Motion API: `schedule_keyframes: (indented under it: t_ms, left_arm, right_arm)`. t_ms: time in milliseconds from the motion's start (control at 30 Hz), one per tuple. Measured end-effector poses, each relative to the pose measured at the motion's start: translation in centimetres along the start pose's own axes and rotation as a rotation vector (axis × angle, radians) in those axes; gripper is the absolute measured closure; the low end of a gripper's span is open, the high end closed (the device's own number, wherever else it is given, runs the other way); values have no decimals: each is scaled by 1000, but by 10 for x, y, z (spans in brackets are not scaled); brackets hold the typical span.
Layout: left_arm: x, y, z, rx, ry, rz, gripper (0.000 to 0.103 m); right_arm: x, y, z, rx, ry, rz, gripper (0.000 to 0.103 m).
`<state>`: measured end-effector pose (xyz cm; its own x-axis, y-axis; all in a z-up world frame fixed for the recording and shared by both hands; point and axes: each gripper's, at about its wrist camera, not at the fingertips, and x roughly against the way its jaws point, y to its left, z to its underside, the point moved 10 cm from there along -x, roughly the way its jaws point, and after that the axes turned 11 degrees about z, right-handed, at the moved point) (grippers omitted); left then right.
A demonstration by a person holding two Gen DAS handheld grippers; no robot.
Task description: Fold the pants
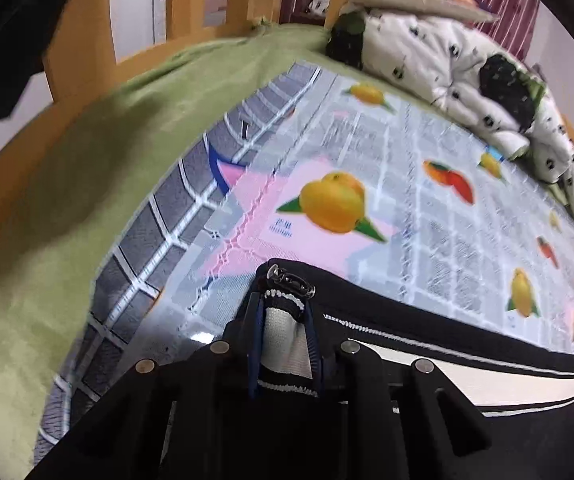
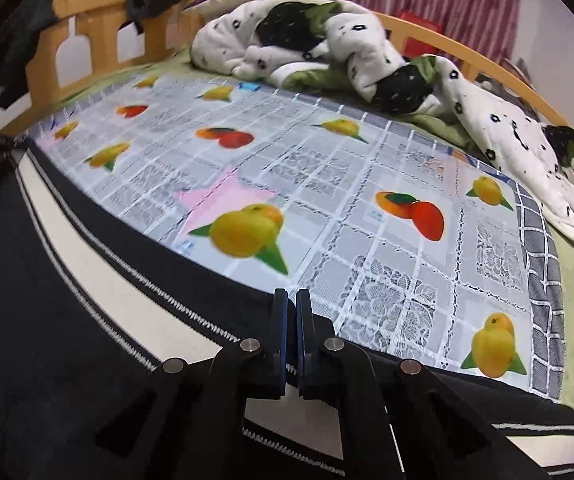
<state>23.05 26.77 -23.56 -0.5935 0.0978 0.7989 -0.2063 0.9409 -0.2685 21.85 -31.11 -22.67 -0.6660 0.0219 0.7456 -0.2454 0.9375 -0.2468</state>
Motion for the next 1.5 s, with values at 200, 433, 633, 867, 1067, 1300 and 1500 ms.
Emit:
schedule_keyframes:
  t_ms: [200, 433, 633, 867, 1067, 1300, 1500]
  left_arm:
    - [15, -7, -4, -31, -4, -66, 76]
    - [37, -29, -2, -131, -72, -107, 51]
    - [45, -60, 3, -169, -99, -52, 45]
    - [48, -87, 18, -191, -84, 18, 45]
    - [93, -87, 60, -164, -101, 126, 45]
    - [131, -45, 132, -73, -83, 228, 45]
    - [118, 5, 176, 174, -7, 389, 48]
  right_arm:
    - [-17, 1, 4, -19, 71, 57, 91]
    - [30, -106, 34, -258, 59, 239, 57]
    - [-9, -117, 70, -213, 177, 327, 60]
    - [-13, -121, 52, -255, 192, 417, 57]
    - [19, -113, 43, -394, 181, 357, 57]
    - [66, -42, 8, -438, 130, 272, 57]
    - [96, 19, 11, -548, 129, 147, 56]
